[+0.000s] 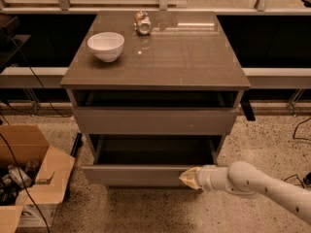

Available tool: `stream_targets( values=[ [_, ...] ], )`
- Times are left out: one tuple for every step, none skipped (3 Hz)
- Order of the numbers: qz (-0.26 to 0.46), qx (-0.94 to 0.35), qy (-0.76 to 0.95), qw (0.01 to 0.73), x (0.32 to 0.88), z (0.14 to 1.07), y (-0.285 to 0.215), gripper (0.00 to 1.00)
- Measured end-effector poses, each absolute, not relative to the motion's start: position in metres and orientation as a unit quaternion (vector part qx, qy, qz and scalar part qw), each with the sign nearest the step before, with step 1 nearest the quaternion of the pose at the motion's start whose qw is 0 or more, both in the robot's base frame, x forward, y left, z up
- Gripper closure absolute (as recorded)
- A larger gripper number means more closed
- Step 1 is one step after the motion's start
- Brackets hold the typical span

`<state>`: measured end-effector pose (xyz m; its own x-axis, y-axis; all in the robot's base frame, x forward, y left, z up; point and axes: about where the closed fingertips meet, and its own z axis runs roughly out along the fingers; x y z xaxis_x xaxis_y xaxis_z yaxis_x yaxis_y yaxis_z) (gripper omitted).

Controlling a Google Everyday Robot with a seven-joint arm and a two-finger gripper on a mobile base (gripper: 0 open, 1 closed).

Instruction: Close middle drawer

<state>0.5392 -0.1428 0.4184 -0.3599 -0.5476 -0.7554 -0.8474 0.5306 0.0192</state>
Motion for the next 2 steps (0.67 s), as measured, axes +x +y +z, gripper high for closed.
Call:
stream_targets(
  values=[
    [0.206, -0.437, 0.789, 0.380, 0.569, 0.422, -0.133, 0.38],
    [0.203, -0.435, 0.783, 0.395, 0.588, 0.426, -0.130, 0.15]
  ],
)
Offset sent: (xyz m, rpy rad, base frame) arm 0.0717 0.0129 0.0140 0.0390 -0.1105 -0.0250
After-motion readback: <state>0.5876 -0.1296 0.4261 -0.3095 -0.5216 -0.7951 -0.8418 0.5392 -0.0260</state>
